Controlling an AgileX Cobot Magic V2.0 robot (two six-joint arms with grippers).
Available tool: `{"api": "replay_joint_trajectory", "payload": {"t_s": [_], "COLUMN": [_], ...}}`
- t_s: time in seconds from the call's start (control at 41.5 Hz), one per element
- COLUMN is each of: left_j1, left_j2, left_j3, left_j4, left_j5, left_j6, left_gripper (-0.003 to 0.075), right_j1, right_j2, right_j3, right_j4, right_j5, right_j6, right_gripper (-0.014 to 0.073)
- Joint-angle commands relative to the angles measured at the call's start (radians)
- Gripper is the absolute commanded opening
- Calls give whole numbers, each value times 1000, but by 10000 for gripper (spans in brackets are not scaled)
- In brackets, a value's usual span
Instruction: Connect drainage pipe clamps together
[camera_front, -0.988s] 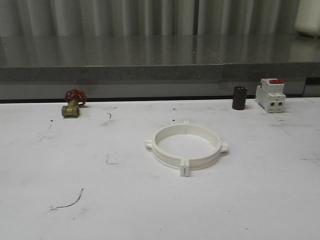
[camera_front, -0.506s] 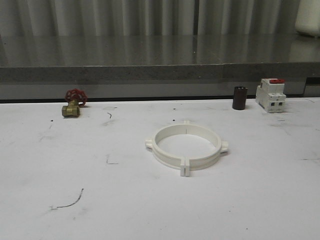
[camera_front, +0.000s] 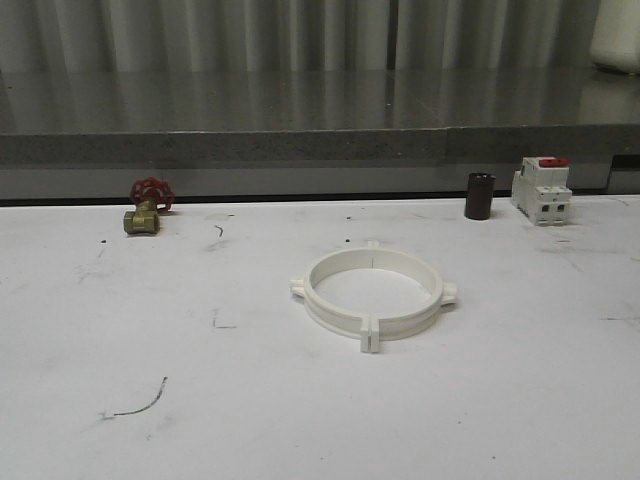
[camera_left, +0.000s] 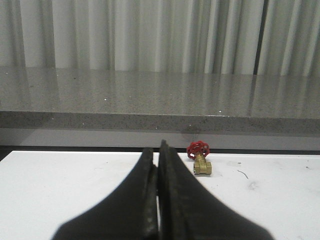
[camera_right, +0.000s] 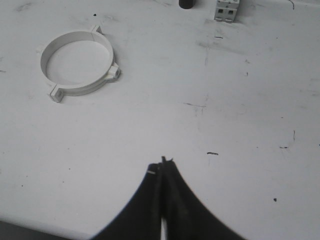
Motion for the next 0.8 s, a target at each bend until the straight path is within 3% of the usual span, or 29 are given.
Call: {"api": "replay_joint_trajectory", "payload": {"t_s": [0.0,0.169,0.434,0.771], "left_j1": [-8,-8,-8,-8], "left_j2": [-12,-12,-12,-11], "left_j3": [22,22,22,22], "left_j4": [-9,-9,-9,-9], "left_j5": [-75,-75,-75,-75], "left_j6": [-2,-2,-2,-2], "left_gripper": [-20,-20,-20,-20], "right_j1": [-6,-20,-141,-183], "right_j2": [5,-72,-437,-550], "right_j3": [-26,44,450,623], "right_j4": [2,-57,-69,-38], "right_j5": [-55,-146,-583,-746], "right_j6": [-7,-7,-7,-7], "right_gripper": [-116,-116,-116,-116]}}
